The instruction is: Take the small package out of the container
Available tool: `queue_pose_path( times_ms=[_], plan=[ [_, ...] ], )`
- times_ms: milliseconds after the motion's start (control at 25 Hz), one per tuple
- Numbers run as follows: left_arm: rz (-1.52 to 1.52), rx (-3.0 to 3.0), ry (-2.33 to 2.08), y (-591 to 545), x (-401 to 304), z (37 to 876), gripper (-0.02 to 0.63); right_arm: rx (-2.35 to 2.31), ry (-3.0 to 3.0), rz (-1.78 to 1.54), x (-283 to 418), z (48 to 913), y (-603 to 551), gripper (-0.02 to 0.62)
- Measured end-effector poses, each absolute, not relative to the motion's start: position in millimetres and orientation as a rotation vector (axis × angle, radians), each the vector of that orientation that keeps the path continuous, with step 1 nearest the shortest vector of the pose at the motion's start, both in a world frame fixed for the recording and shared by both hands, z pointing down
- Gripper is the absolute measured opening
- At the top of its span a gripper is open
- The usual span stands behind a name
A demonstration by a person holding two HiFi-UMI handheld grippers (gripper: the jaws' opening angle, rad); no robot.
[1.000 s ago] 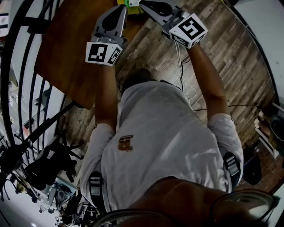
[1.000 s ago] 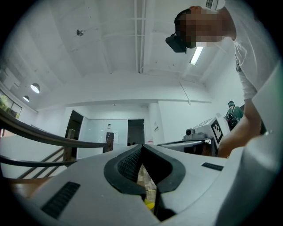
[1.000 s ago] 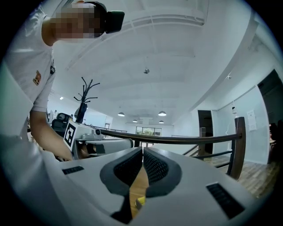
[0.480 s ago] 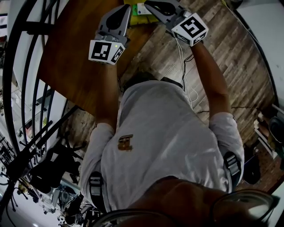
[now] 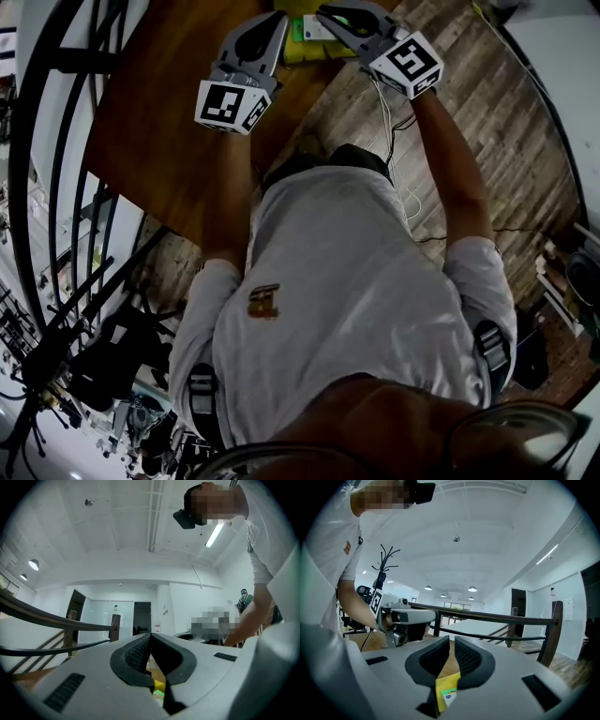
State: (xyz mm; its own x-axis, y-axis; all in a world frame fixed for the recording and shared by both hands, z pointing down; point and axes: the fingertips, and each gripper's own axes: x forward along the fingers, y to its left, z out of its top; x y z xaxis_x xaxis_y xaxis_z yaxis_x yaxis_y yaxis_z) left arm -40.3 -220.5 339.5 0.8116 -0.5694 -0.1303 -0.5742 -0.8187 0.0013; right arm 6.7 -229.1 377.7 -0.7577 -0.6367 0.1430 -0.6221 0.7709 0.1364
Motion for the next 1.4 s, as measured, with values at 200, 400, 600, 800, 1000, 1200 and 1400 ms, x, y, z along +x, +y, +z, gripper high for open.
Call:
queue_pose_path(
  times_ms=[200,400,600,800,1000,1200,1400],
  plan=[
    [0.204,-2.965,0.962,-229.2,-47.2,345.1,0.018,0.931,-2.729,-0.087,2.3,393.5,-233.8,0.037],
    [0.209,-2.972,1.0,-235.6,-48.2,354.1,0.018,0.829,-2.669,-0.067,1.3,413.1,-240.7,0.076],
    [0.184,-2.966,1.059,-244.2,-46.7,361.4,0.018,0.715,-2.62,-0.039,-1.7,435.9,-248.0,0.172],
    [0.138,-2.961,1.091,-250.9,-40.8,371.1,0.018,0.586,-2.521,-0.035,-0.2,466.7,-256.5,0.224],
    [0.119,-2.957,1.124,-255.0,-40.6,376.9,0.018,0.474,-2.394,-0.031,3.8,501.5,-261.8,0.247],
    [0.114,-2.948,1.148,-257.6,-42.6,378.2,0.018,0.357,-2.241,-0.04,8.4,537.1,-261.1,0.262],
    [0.109,-2.943,1.163,-260.0,-44.6,379.5,0.018,0.316,-2.153,-0.026,11.0,559.5,-265.6,0.275]
  ],
)
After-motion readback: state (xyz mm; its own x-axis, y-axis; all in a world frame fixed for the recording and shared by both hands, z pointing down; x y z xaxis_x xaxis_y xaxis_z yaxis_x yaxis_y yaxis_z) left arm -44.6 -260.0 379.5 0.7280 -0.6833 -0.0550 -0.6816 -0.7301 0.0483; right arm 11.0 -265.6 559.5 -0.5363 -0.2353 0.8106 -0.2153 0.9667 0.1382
